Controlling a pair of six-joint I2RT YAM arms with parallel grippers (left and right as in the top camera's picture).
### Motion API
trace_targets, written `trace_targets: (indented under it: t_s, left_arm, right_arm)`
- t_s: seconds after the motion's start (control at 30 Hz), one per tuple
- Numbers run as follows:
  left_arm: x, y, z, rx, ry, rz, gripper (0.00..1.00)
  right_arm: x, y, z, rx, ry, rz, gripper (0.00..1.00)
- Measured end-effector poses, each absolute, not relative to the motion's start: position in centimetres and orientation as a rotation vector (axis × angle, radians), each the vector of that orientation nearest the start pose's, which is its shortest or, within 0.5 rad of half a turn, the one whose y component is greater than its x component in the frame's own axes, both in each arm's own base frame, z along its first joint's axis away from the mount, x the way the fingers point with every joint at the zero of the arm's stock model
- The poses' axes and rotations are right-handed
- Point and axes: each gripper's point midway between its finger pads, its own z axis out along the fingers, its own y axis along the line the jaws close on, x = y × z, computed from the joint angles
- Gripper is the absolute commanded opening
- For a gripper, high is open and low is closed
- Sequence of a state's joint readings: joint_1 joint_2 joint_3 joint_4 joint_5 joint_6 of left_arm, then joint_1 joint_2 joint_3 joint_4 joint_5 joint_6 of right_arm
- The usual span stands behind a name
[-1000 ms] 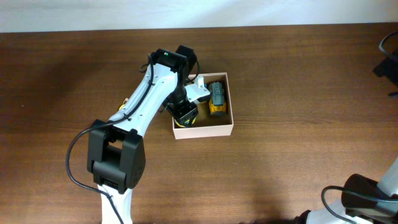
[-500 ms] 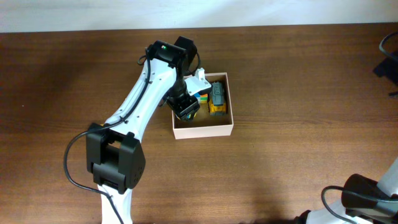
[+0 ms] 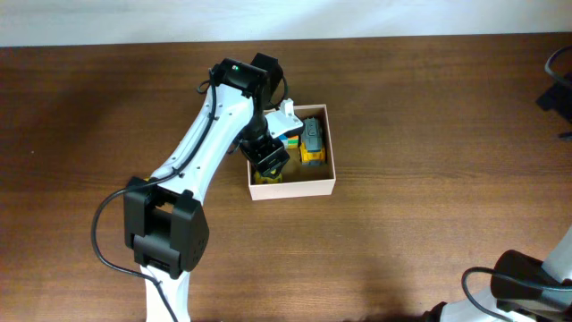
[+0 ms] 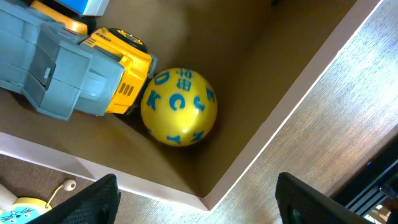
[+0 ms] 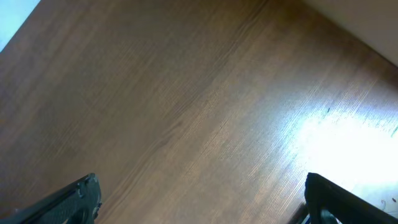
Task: Pack container
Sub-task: 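Raise the left gripper and move it toward the rattle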
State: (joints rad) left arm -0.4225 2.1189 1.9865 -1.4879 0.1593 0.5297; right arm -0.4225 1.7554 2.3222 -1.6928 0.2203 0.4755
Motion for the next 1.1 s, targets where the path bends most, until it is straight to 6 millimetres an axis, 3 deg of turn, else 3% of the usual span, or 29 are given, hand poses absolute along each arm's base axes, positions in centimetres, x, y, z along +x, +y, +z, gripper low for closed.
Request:
trace_targets:
  t_s: [0.17, 0.33, 0.47, 0.53, 0.8, 0.93, 1.07, 1.1]
  left_arm:
    - [35.4, -18.9, 12.9, 1.432, 2.811, -0.253, 0.75]
    - [38.4, -18.8, 17.4, 1.231, 2.754, -0.198, 0.75]
    - [41.1, -16.5, 21.0, 0.956, 2.739, -0.172, 0.76]
    - [42.2, -13.7, 21.9, 0.746, 2.783, -0.146, 0.75]
    - [41.0, -2.3, 20.7, 0.068, 3.025, 0.007, 0.76]
    - [39.8, -0.1, 18.8, -0.060, 3.107, 0.051, 0.75]
    - [38.5, 0.8, 15.9, -0.111, 3.196, 0.118, 0.75]
    - [38.0, 1.2, 14.3, -0.130, 3.230, 0.155, 0.75]
  right_arm:
    - [30.1, -17.7, 33.7, 1.223, 2.384, -0.280, 0.99]
    - [30.1, -17.7, 33.7, 1.223, 2.383, -0.280, 0.99]
    - [30.1, -17.7, 33.7, 1.223, 2.383, -0.280, 0.99]
    - [30.1, -17.7, 33.7, 1.223, 2.384, -0.280, 0.99]
    - [30.1, -17.7, 33.7, 1.223, 2.383, -0.280, 0.99]
    - [30.1, -17.7, 33.7, 1.223, 2.383, -0.280, 0.99]
    - [30.1, -17.7, 33.7, 1.223, 2.383, -0.280, 0.99]
    - [30.1, -17.7, 33.7, 1.223, 2.383, -0.280, 0.99]
